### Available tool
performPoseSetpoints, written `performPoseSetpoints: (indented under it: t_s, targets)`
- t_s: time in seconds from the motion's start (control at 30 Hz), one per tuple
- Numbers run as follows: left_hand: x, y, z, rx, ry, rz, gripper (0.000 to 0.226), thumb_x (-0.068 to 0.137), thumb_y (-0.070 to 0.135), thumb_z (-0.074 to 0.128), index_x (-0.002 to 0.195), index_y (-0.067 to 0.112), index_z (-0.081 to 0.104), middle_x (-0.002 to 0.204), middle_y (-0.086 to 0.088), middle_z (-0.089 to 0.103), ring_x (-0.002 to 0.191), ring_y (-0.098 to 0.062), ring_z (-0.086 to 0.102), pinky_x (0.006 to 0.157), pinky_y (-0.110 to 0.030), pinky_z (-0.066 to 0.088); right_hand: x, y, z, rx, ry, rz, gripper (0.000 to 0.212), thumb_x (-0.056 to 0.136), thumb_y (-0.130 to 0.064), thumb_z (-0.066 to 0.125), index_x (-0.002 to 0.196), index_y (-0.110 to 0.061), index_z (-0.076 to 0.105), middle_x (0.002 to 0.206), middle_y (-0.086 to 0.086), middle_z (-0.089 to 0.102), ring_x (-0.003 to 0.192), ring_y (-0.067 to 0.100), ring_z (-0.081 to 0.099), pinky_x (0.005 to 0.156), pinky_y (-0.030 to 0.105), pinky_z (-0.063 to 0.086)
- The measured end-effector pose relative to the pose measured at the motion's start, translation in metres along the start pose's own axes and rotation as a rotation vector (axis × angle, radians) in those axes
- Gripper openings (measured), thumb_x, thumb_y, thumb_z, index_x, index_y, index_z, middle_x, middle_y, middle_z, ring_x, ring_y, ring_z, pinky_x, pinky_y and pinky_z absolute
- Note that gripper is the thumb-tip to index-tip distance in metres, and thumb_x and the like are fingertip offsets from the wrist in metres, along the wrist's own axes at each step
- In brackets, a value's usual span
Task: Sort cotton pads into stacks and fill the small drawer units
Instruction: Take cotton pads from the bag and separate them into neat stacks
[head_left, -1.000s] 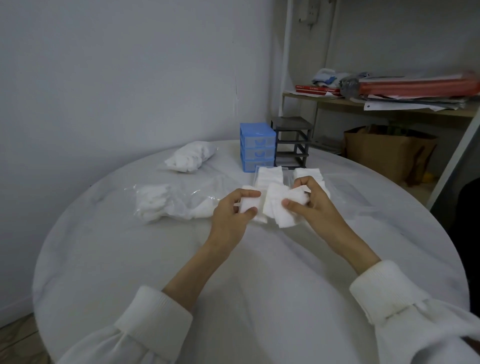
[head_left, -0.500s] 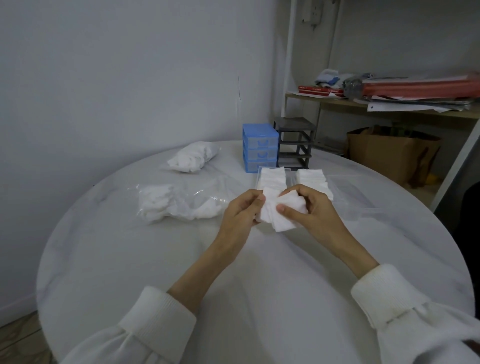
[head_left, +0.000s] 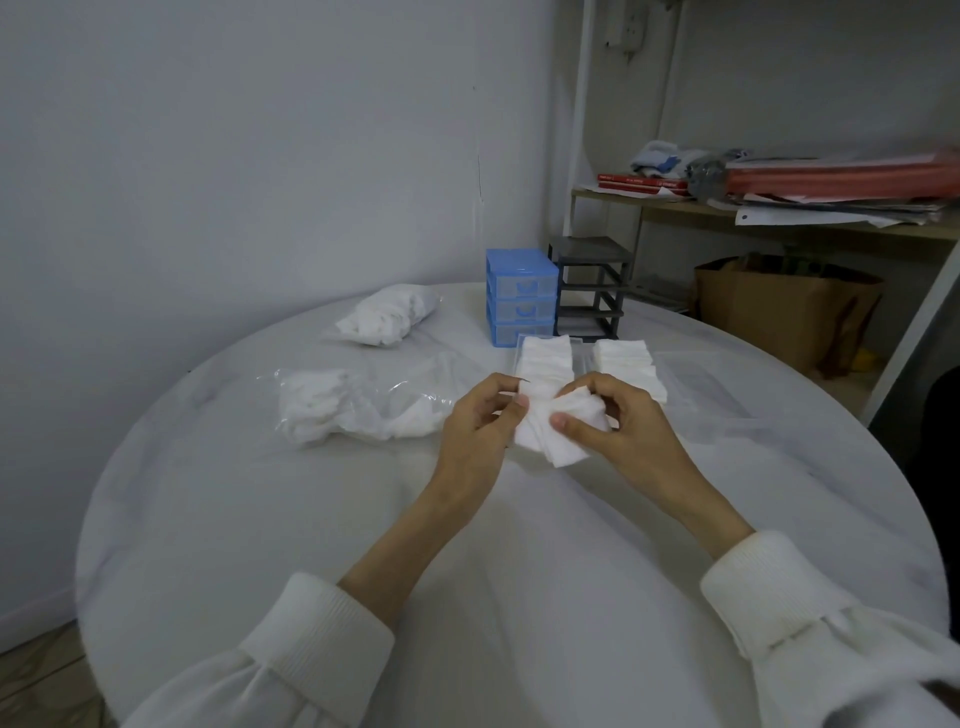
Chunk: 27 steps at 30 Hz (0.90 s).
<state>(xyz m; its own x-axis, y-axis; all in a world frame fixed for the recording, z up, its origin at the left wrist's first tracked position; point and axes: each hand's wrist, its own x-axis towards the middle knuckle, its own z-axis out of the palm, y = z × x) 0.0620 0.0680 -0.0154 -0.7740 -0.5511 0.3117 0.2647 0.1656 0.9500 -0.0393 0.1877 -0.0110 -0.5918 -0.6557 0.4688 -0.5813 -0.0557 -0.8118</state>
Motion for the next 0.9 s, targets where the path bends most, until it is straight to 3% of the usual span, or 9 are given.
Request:
performPoseSetpoints:
  t_s: [0.13,0.23,0.37,0.53,0.67,0.9]
  targets:
    - [0.001,-0.002,-0.001,0.002,0.078,-0.010,0.024,0.094,0.004,0.047,0.080,0.019,0.059,0.078,0.000,0.063,0.072,-0.010,0.058,0.067,-0.024,0.046,0.000,0.000,-0.001,0.001,0.007,-0.007,0.013,0.081,-0.014,0.071,0.088,-0.019,0.061,0.090,-0.011,0.062,0.079,-0.007,0.056,0.068,0.008,0.044]
    - [0.002,-0.005,-0.003,0.012,0.156,-0.007,0.022,0.095,0.004,0.047,0.087,0.025,0.051,0.078,-0.005,0.059,0.071,-0.016,0.052,0.062,-0.023,0.042,0.002,0.002,-0.003,0.001,0.058,0.009,0.026,0.077,-0.012,0.074,0.092,-0.022,0.055,0.089,-0.007,0.057,0.077,-0.004,0.055,0.067,0.008,0.043]
    - [0.004,-0.008,-0.008,0.090,0.185,0.047,0.028,0.095,0.001,0.045,0.083,0.026,0.037,0.077,-0.010,0.053,0.067,-0.020,0.042,0.051,-0.020,0.033,0.002,0.001,-0.005,0.047,0.143,0.050,0.043,0.072,-0.010,0.078,0.074,-0.018,0.036,0.073,-0.010,0.046,0.065,-0.003,0.050,0.058,0.010,0.040]
    - [0.004,-0.007,-0.008,0.133,0.092,0.088,0.034,0.082,-0.009,0.042,0.061,0.017,0.049,0.065,0.007,0.051,0.065,-0.011,0.044,0.059,-0.019,0.032,0.000,-0.005,-0.005,0.106,0.067,0.010,0.029,0.070,-0.006,0.079,0.065,-0.013,0.050,0.066,-0.012,0.055,0.065,-0.003,0.054,0.056,0.010,0.041]
    - [0.003,-0.005,-0.005,0.092,0.041,0.043,0.036,0.093,-0.004,0.046,0.077,0.020,0.067,0.085,0.005,0.067,0.077,-0.012,0.060,0.071,-0.026,0.048,0.000,-0.009,-0.005,0.181,0.010,0.002,0.018,0.071,0.001,0.075,0.074,-0.012,0.063,0.080,-0.007,0.064,0.077,0.002,0.061,0.066,0.015,0.049]
    - [0.002,-0.002,-0.004,0.080,0.035,0.020,0.038,0.091,-0.003,0.044,0.081,0.024,0.068,0.093,0.002,0.069,0.094,-0.028,0.061,0.084,-0.038,0.048,0.000,-0.011,-0.004,0.232,-0.063,0.025,0.028,0.083,0.013,0.056,0.084,-0.014,0.060,0.089,-0.008,0.062,0.081,-0.003,0.059,0.069,0.011,0.047]
